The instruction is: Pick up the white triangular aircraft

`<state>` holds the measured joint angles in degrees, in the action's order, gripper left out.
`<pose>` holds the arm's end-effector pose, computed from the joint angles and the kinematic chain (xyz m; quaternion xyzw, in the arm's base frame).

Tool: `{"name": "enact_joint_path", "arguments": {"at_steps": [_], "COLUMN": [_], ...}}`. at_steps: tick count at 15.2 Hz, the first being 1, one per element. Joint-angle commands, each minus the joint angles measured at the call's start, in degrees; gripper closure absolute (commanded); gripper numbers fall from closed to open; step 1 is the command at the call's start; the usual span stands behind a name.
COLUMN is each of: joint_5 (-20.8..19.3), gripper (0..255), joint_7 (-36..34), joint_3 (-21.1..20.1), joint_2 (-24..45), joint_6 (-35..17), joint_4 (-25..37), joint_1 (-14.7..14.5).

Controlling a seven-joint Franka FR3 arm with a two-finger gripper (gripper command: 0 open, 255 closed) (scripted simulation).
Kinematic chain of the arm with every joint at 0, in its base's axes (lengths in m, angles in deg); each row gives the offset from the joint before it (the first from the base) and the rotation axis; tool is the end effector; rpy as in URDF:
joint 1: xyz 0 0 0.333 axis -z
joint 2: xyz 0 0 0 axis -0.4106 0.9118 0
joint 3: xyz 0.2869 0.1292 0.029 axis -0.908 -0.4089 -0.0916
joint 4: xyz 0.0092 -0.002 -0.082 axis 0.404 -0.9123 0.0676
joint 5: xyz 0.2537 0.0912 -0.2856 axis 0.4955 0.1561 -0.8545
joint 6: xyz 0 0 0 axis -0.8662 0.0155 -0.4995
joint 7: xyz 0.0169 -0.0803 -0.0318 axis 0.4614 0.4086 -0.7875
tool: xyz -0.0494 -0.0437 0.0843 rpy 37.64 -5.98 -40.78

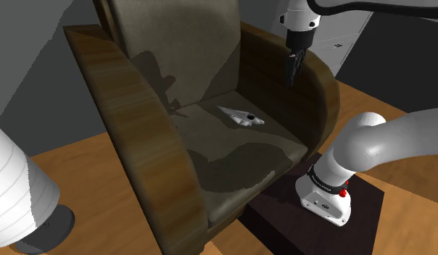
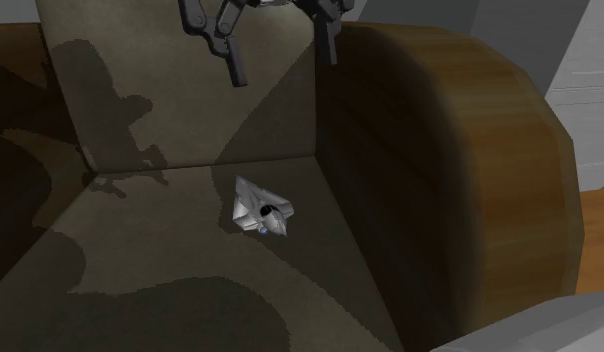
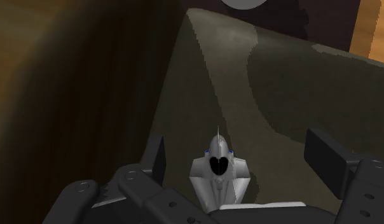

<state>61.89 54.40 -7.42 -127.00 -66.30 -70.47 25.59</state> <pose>0.3018 0.0067 0.5672 0.9900 0.0830 -0.0997 0.0549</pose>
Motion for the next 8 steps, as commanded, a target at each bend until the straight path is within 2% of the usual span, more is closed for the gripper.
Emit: {"name": "enact_joint_path", "arguments": {"at_steps": [1, 8], "joint_5": [0.00, 2.42], "gripper": [0, 0], "joint_7": [0.00, -2.06], "joint_3": [0.00, 0.86], "joint_2": [0.00, 11.01], "joint_6": [0.00, -13.26], "joint_4": [0.00, -2.09], "joint_1": [0.00, 0.60]}}
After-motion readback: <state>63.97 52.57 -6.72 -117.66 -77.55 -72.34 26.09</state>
